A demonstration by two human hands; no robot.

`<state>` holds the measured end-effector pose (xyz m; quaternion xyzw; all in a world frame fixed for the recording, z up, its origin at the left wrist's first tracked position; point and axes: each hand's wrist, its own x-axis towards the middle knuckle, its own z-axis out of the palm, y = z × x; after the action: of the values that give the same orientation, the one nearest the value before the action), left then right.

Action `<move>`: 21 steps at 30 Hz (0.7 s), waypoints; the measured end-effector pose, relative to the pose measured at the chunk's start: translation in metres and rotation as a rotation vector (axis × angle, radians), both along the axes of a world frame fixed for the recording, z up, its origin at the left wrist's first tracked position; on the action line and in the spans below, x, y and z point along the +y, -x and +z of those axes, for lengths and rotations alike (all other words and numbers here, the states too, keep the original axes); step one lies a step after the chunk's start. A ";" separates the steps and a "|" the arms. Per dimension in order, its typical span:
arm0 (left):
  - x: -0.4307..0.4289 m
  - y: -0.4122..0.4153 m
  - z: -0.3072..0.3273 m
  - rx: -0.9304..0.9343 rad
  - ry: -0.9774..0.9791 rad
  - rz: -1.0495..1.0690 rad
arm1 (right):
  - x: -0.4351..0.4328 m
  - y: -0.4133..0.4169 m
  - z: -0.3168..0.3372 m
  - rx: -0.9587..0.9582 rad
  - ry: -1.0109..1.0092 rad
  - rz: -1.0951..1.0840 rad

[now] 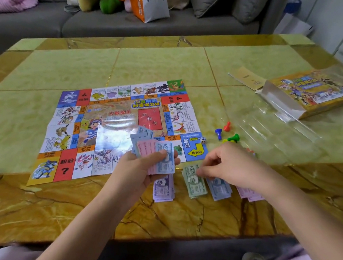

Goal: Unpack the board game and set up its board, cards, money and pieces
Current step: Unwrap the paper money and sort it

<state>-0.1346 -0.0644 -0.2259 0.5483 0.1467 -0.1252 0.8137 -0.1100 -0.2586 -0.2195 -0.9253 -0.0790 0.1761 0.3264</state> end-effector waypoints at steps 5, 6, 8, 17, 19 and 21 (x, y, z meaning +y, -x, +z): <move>-0.004 0.001 0.001 0.003 -0.015 -0.040 | 0.002 0.001 -0.008 -0.131 0.140 0.005; -0.004 0.002 0.000 0.004 -0.028 -0.044 | 0.001 0.001 -0.009 -0.154 0.154 0.007; -0.005 0.004 -0.001 0.000 -0.061 -0.056 | 0.002 0.003 -0.008 -0.205 0.121 -0.016; -0.015 0.018 0.000 -0.013 -0.038 -0.184 | 0.010 0.017 0.004 -0.057 -0.570 -0.104; -0.016 0.018 0.002 0.019 0.007 -0.189 | 0.005 0.017 0.004 -0.055 -0.558 -0.104; -0.016 0.016 0.003 0.069 0.080 -0.160 | -0.001 0.015 0.005 -0.045 -0.546 -0.096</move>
<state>-0.1508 -0.0808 -0.2230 0.5206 0.1253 -0.2145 0.8169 -0.1247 -0.2592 -0.2150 -0.8096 -0.0868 0.1119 0.5696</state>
